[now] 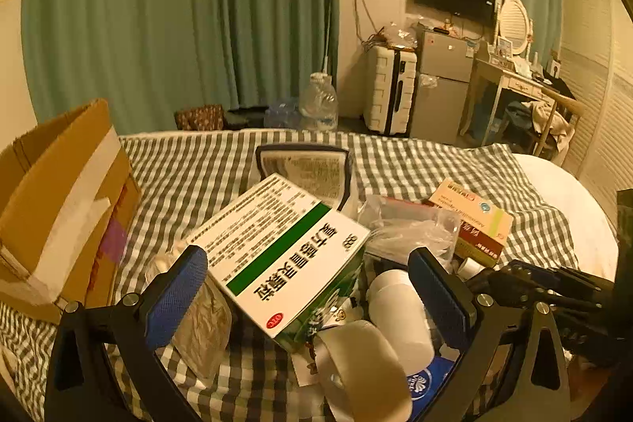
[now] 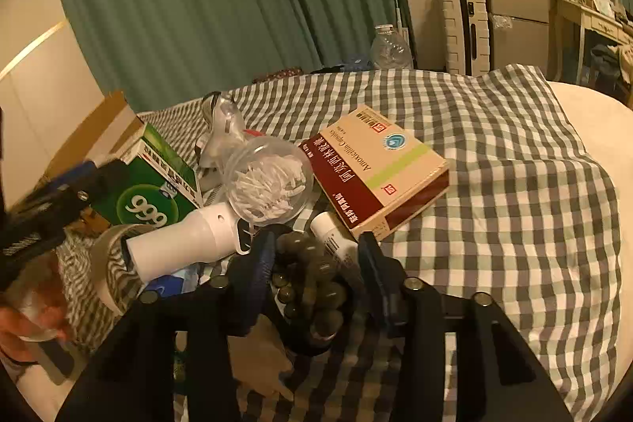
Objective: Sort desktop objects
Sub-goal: 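Grasp the white-and-green medicine box with the left gripper and lift it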
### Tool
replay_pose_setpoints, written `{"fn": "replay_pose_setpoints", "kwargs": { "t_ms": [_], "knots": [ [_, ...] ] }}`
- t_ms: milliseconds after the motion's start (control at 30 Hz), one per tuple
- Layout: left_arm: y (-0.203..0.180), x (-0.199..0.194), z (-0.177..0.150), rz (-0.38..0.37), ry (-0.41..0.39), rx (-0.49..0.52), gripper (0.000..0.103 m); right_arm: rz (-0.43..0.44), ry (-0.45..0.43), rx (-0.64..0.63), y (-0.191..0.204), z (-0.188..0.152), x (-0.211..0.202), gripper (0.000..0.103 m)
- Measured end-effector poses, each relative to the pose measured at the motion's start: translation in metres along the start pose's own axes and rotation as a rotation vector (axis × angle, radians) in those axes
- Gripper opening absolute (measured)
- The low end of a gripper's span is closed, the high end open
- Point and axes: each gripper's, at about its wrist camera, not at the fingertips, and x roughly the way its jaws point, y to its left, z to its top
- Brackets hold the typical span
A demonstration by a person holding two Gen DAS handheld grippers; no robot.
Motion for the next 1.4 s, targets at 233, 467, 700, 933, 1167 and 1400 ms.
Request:
{"fn": "replay_pose_setpoints", "kwargs": {
  "t_ms": [233,467,700,933,1167,1400],
  "knots": [
    [0.007,-0.011,0.011,0.001,0.001,-0.044,0.103,0.017,0.014,-0.022,0.01,-0.001,-0.01,0.013],
    [0.006,-0.01,0.015,-0.005,0.048,-0.106,0.103,0.02,-0.025,-0.036,0.003,0.009,-0.025,0.012],
    [-0.02,-0.005,0.023,0.072,0.096,-0.211,0.103,0.03,-0.088,-0.034,0.0,0.02,-0.04,0.012],
    [-0.036,0.029,0.04,0.214,0.168,-0.299,0.103,0.008,-0.086,-0.049,0.001,0.018,-0.035,0.012],
    [-0.033,0.054,0.022,0.272,0.25,-0.275,0.096,0.016,-0.106,-0.027,-0.009,0.017,-0.039,0.012],
    [-0.031,0.04,0.017,0.213,0.223,-0.247,0.093,0.01,-0.104,-0.035,-0.009,0.017,-0.036,0.012]
  ]
}}
